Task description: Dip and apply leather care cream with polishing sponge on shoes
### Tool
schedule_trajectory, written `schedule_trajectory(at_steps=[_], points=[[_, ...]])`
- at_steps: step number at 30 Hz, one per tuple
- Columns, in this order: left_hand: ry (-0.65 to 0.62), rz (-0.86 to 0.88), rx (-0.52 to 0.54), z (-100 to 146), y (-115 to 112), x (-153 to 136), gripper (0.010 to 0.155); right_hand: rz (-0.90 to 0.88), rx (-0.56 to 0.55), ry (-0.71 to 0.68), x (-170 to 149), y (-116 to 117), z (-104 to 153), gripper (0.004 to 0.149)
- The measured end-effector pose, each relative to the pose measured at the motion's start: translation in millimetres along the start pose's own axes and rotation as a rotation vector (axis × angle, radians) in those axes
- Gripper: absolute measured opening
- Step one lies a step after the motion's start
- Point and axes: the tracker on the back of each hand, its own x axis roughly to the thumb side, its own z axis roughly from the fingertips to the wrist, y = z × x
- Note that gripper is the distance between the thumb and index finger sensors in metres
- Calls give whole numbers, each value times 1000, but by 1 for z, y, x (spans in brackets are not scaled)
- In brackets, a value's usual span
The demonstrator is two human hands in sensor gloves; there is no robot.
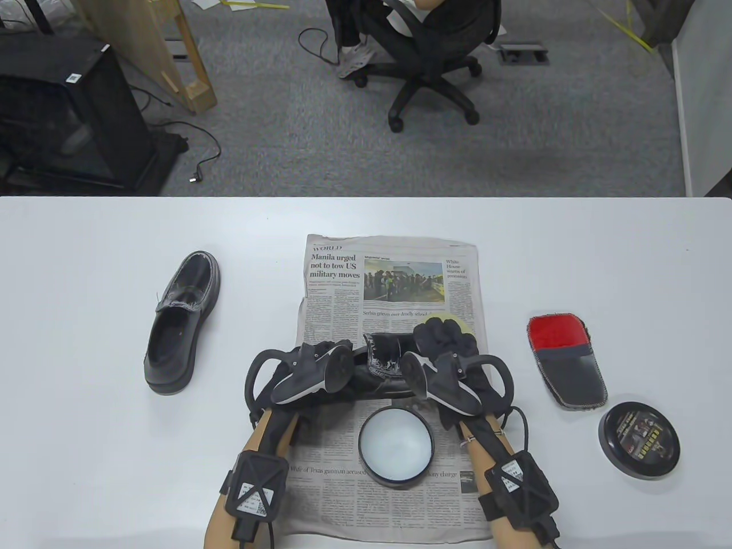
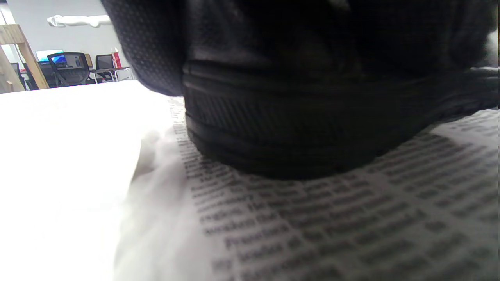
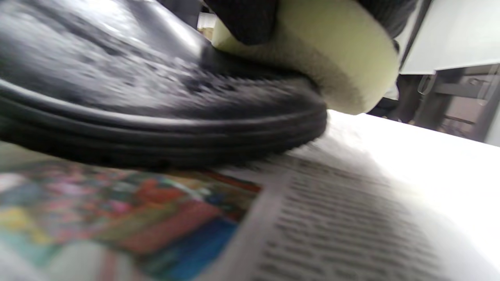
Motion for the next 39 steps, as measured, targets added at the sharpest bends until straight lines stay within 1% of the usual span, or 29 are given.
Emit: schedule_trajectory(at_steps=[3, 6, 9, 11, 13, 15, 17, 19, 22, 25, 28, 29, 32, 35, 36, 38, 39], points=[[2, -4, 4, 0, 0, 0, 91, 21, 17, 21, -11, 4, 4, 49], [8, -13, 0, 0, 1, 0, 91, 30, 20, -4, -18, 7, 21, 50], [7, -11, -5, 0, 1, 1, 91, 101, 8, -77, -10, 4, 42, 51], [2, -10, -9, 0, 1, 1, 91, 131, -11, -121, -2, 1, 50, 51], [-11, -1, -11, 0, 0, 0, 91, 122, -50, -163, 10, -5, 55, 50], [-14, 3, -12, -1, 0, 0, 91, 76, -74, -177, 17, -9, 52, 49], [-15, 1, -16, -1, 0, 1, 91, 37, -68, -158, 23, -12, 36, 49], [-17, 6, -17, -1, 0, 0, 91, 21, -58, -122, 22, -12, 22, 49], [-18, 18, -8, -1, -1, -1, 91, -17, 2, -24, 11, -5, -1, 49], [-10, 7, 2, 0, -1, 0, 91, -18, 41, 41, -5, 3, -7, 50], [-7, 3, 0, 0, -1, -1, 92, 66, 50, 34, -17, 9, 5, 51], [-6, 1, -1, 0, 0, 0, 92, 86, 53, 28, -18, 9, 8, 52], [-1, -5, -6, 0, 0, 0, 92, 145, 31, -31, -16, 8, 27, 52], [-4, -1, -7, 0, 0, 0, 92, 158, 2, -94, -8, 2, 42, 52], [-9, 4, -7, 0, 0, 0, 91, 157, -26, -126, -3, -2, 49, 51], [-14, 13, -9, -1, -1, 0, 91, 141, -54, -152, 3, -6, 51, 49], [-16, 13, -10, -1, -1, 0, 91, 98, -69, -172, 7, -10, 50, 49]])
